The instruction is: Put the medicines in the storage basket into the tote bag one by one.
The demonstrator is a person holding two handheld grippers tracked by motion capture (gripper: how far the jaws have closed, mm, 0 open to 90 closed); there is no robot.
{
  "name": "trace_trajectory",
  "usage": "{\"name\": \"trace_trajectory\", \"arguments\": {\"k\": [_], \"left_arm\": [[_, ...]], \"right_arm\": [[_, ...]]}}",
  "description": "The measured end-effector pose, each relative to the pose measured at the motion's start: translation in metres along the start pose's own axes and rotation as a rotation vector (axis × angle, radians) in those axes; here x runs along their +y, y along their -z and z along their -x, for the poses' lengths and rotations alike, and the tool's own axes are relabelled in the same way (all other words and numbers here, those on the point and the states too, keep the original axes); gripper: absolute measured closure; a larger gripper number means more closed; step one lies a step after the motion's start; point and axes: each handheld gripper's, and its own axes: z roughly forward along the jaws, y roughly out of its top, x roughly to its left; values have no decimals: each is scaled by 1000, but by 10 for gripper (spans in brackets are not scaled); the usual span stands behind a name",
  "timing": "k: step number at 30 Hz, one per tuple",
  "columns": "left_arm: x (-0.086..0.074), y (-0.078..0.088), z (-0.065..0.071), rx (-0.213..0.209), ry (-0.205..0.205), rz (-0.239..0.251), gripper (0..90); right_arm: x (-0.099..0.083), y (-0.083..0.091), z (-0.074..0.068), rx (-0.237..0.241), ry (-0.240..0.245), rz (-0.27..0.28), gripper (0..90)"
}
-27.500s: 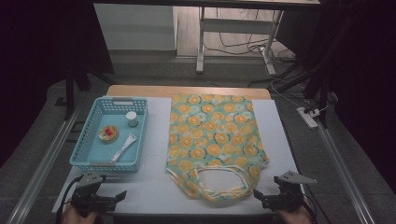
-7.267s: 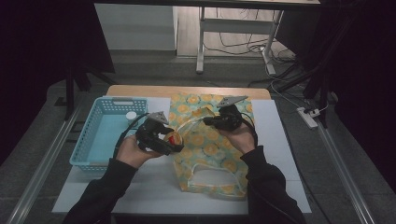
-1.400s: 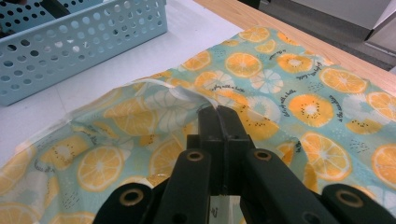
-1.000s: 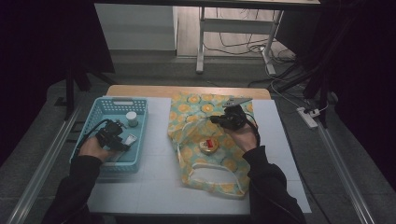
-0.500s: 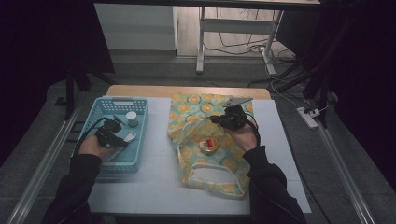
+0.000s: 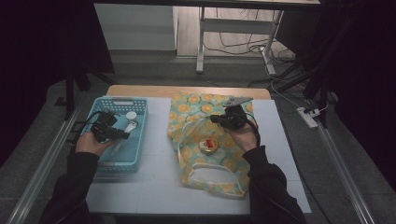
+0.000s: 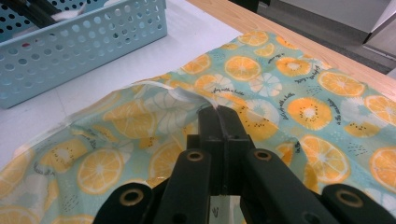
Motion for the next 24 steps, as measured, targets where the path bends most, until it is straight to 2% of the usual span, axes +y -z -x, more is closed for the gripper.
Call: {"name": "trace_trajectory", "arguments": {"k": [11, 24], "left_arm": [[16, 17, 35, -41, -73, 73, 744], [38, 17, 82, -114, -168, 88, 745]], "right_arm": [[0, 1, 0, 1, 0, 3, 900], [1, 3, 1, -4, -6, 10, 900]]}}
